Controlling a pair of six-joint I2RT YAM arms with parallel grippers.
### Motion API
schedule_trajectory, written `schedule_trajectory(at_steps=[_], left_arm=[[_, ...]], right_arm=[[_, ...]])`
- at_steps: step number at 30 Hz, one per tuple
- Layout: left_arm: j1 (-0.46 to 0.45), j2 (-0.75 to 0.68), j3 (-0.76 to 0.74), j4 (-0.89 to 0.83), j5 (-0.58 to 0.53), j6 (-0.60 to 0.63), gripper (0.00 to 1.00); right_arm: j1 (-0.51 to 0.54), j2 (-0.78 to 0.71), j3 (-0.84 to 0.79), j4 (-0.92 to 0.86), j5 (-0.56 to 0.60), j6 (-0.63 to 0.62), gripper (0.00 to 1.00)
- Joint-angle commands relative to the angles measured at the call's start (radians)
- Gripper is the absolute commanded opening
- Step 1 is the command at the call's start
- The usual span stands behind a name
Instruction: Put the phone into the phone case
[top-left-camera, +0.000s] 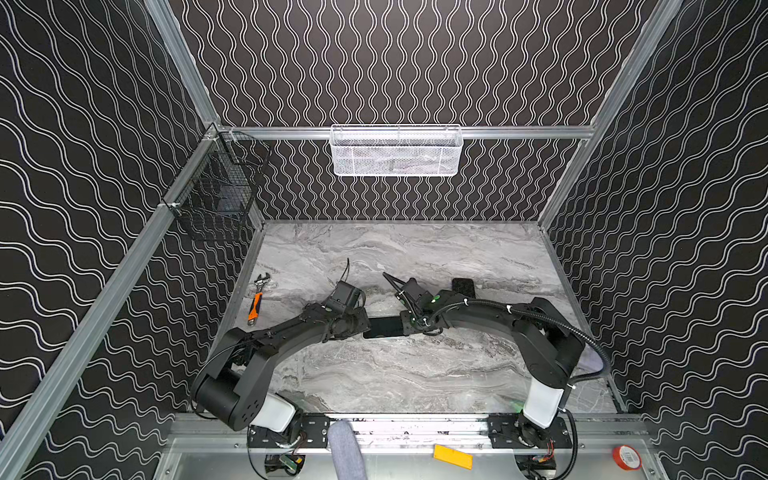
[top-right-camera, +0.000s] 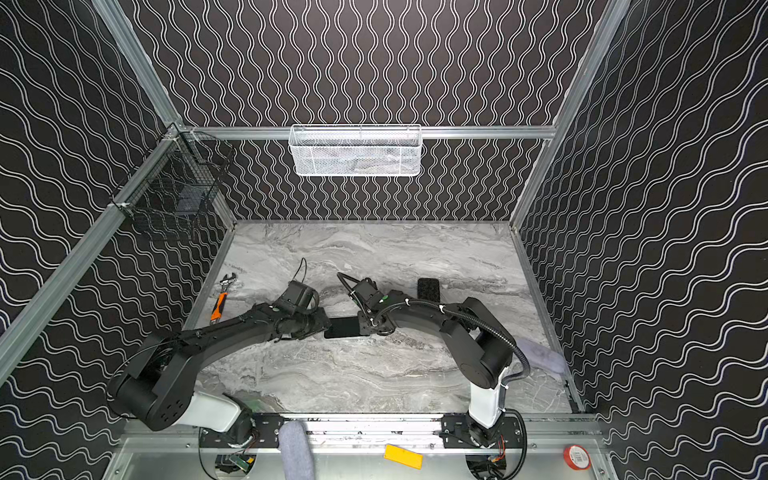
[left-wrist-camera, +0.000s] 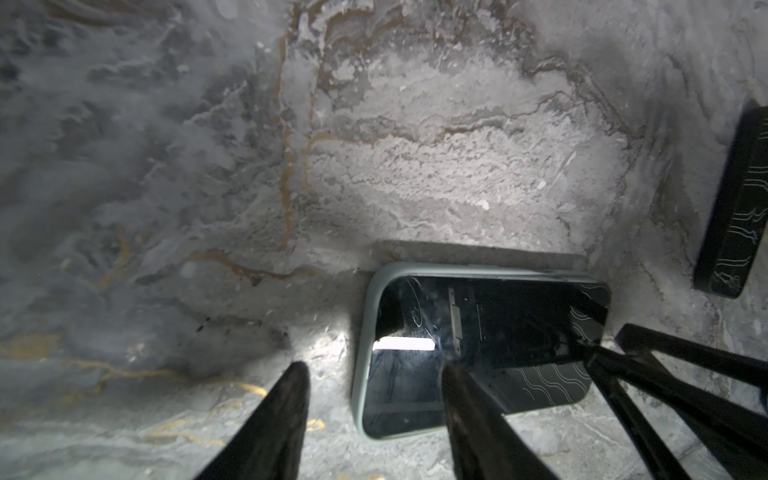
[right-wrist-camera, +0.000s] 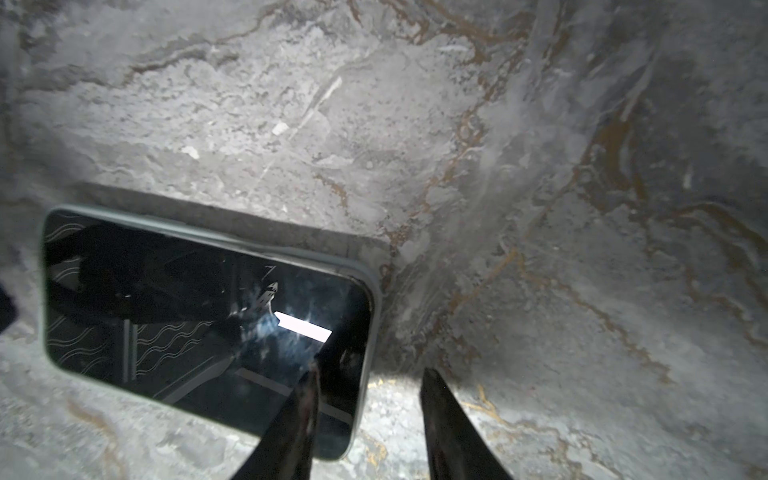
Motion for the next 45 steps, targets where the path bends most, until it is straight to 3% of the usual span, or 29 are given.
schedule_trajectory(at_steps=[1, 6, 10, 15, 26, 32, 39, 42, 45], left_arm=[[0.003, 0.006, 0.011, 0.031, 0.005, 0.008, 0.57], [0.004, 0.011, 0.009, 0.038, 0.007, 0.007, 0.60], [0.015, 0.032, -0.024, 0.082, 0.024, -0.017, 0.73], [0.031, 0.057, -0.061, 0.172, 0.074, -0.056, 0.82], [0.032, 0.074, -0.121, 0.280, 0.180, -0.068, 0.85], [0.032, 0.024, -0.103, 0.137, 0.167, -0.010, 0.98], [0.032, -0.029, -0.013, -0.162, 0.045, 0.080, 0.98], [0.032, -0.029, -0.012, -0.183, 0.065, 0.088, 0.98], [0.032, -0.038, -0.049, -0.099, 0.130, 0.068, 0.98]], right_arm=[[0.006, 0.013, 0.012, -0.044, 0.036, 0.003, 0.42], [0.006, -0.005, -0.025, 0.009, -0.024, -0.001, 0.43], [0.002, -0.031, -0.060, 0.098, -0.111, 0.012, 0.49], [-0.020, -0.035, -0.096, 0.179, -0.199, 0.039, 0.51], [-0.027, -0.012, -0.131, 0.228, -0.243, 0.054, 0.51], [-0.031, -0.005, -0.144, 0.242, -0.248, 0.061, 0.51], [-0.031, -0.005, -0.154, 0.261, -0.254, 0.062, 0.51], [-0.030, -0.005, -0.154, 0.265, -0.252, 0.060, 0.51], [-0.029, -0.009, -0.156, 0.274, -0.250, 0.061, 0.51]])
